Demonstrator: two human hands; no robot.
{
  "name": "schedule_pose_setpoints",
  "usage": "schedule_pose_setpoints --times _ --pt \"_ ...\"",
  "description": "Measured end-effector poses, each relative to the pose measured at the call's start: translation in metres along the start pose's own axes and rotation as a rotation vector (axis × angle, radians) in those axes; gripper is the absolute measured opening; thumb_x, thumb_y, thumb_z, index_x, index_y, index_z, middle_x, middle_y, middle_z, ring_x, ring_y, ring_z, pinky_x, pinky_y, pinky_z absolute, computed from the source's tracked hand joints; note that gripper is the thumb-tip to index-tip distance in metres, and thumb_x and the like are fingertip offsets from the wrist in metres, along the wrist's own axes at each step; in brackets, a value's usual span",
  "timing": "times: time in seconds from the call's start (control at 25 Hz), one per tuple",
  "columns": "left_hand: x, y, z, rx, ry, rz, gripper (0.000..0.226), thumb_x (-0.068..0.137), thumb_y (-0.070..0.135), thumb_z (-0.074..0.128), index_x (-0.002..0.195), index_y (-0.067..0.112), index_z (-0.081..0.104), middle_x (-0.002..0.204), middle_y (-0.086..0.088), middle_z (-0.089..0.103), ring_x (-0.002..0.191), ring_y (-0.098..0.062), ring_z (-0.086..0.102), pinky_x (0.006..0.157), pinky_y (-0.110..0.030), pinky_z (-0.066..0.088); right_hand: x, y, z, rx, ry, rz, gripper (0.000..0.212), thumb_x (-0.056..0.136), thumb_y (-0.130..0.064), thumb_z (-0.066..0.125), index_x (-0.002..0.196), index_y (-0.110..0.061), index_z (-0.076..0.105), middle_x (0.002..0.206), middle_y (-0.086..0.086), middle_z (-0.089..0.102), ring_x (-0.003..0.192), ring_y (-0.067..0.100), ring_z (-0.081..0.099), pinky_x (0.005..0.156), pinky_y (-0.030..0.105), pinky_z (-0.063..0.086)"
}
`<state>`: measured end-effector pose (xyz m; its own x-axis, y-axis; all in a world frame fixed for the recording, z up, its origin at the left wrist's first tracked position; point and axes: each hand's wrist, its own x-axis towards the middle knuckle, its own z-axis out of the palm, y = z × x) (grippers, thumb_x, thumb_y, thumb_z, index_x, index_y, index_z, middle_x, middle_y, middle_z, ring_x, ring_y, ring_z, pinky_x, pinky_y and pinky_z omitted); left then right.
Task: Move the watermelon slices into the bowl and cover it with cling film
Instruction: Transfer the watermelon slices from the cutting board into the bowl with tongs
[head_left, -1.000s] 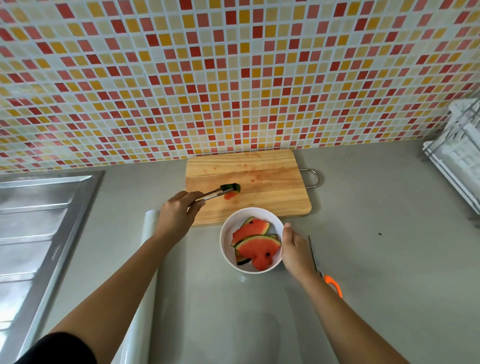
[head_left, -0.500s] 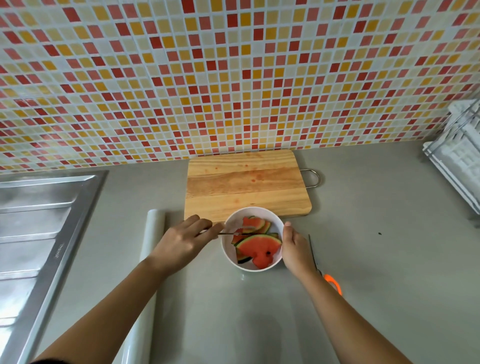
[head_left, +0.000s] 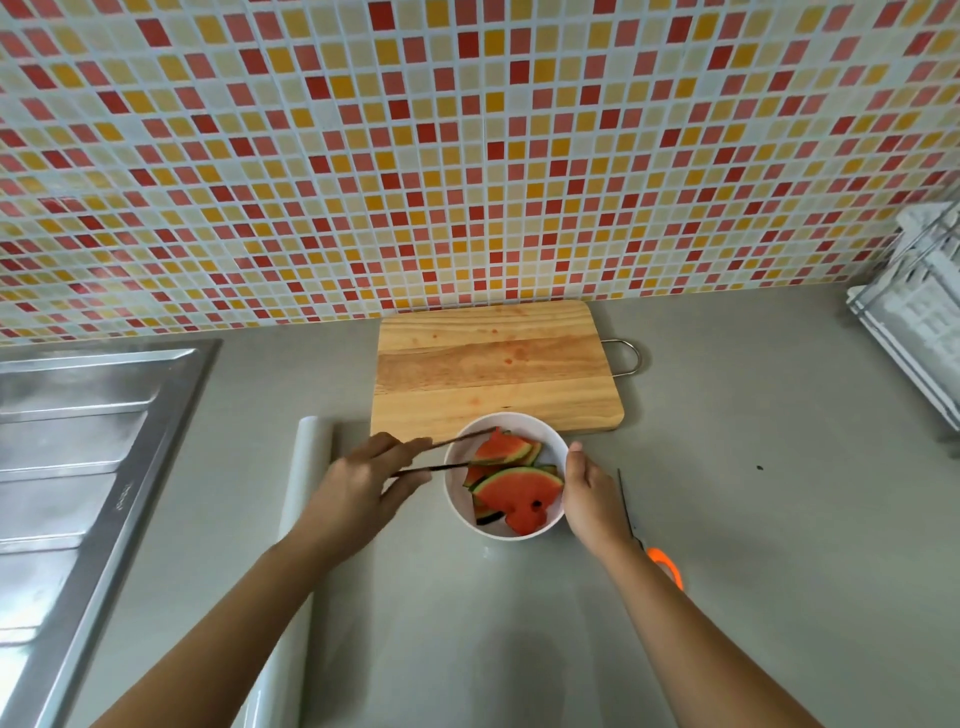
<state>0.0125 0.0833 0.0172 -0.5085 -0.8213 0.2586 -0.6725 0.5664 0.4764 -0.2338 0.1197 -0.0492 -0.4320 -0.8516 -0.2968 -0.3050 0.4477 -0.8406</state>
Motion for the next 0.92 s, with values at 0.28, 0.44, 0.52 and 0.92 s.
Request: schedule_pose_setpoints --times 0.28,0.44,0.52,0.92 --pt "0.024 -0.002 0.003 -0.027 0.19 -0.288 0.026 0.085 0.016 0.069 0.108 0.006 0.07 0.084 -0.011 0.068 0.07 -0.025 0.063 0.064 -0.024 0.043 -0.001 0.003 -0.003 0.002 0.028 0.001 0.05 0.099 -0.037 0.026 0.056 -0.013 0.036 0.054 0.003 0.046 0.054 0.019 0.045 0.053 0.031 0.034" --pt "0.059 -0.021 0.03 0.062 0.144 -0.671 0.03 0.093 0.02 0.051 0.116 0.001 0.06 0.104 -0.02 0.062 0.081 -0.03 0.056 0.069 -0.031 0.04 0.0 0.009 -0.002 0.01 0.028 0.006 0.05 0.099 -0.036 0.027 0.056 -0.011 0.037 0.054 0.006 0.048 0.057 0.024 0.047 0.057 0.035 0.034" --pt "0.077 -0.025 0.042 -0.023 0.172 -0.792 0.034 0.095 0.019 0.048 0.122 -0.002 0.055 0.119 -0.021 0.05 0.092 -0.035 0.055 0.081 -0.037 0.043 0.002 0.01 0.0 0.021 0.03 0.004 0.051 0.099 -0.036 0.028 0.056 -0.012 0.044 0.058 0.004 0.054 0.061 0.023 0.052 0.062 0.035 0.037" --pt "0.125 -0.045 0.081 0.125 0.128 -0.874 0.03 0.098 0.021 0.04 0.115 0.001 0.056 0.125 -0.018 0.048 0.112 -0.034 0.044 0.094 -0.045 0.041 0.012 0.018 0.006 0.073 0.023 0.039 0.05 0.097 -0.041 0.027 0.079 -0.013 0.065 0.08 0.007 0.069 0.079 0.02 0.064 0.073 0.031 0.044"
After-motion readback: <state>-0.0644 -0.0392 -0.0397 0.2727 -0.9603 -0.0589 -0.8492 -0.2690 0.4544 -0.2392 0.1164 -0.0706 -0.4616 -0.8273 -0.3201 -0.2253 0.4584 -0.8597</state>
